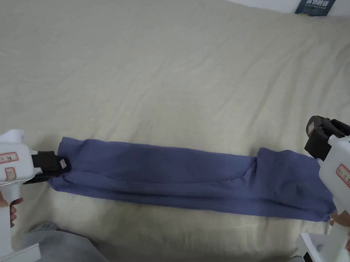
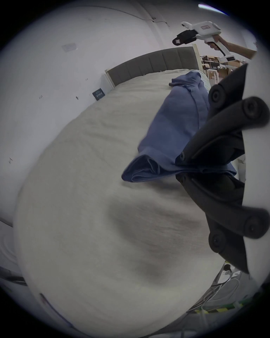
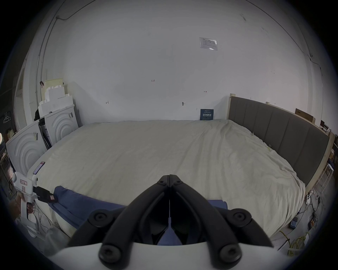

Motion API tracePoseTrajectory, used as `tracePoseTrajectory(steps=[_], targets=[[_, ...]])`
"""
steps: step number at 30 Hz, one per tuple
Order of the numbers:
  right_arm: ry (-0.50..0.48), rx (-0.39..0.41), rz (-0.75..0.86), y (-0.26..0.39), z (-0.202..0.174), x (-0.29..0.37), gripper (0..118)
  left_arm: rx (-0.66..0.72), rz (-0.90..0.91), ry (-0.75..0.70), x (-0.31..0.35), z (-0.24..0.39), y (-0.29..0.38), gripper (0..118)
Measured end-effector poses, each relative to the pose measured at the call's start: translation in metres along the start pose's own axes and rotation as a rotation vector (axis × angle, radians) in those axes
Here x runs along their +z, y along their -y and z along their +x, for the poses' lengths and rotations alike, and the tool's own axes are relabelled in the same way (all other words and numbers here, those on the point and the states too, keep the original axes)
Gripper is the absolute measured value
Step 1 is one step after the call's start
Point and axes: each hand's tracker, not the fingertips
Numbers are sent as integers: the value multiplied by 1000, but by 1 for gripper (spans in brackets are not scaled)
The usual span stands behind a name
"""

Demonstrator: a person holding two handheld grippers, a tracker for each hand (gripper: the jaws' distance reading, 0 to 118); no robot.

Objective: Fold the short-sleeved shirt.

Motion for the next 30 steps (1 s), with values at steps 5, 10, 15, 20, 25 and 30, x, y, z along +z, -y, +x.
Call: tracePoseTrajectory(steps=[5, 10, 15, 20, 25, 30], targets=[[-8, -13, 15, -3, 5, 4, 3, -134, 84, 12, 41, 49, -6, 6], [-9, -28, 40, -4, 12, 13, 3, -325, 109, 63, 57, 105, -1, 6], [6, -38, 61, -5, 23, 24, 3, -427, 85, 185, 49, 177, 15, 7], [31, -61, 73, -2, 40, 36, 3, -524, 4, 218, 5, 234, 33, 6], [71, -85, 83, 2, 59, 48, 3, -554, -123, 194, -64, 267, 54, 6], [104, -114, 78, 6, 74, 54, 3, -596, -221, 129, -121, 294, 86, 7]])
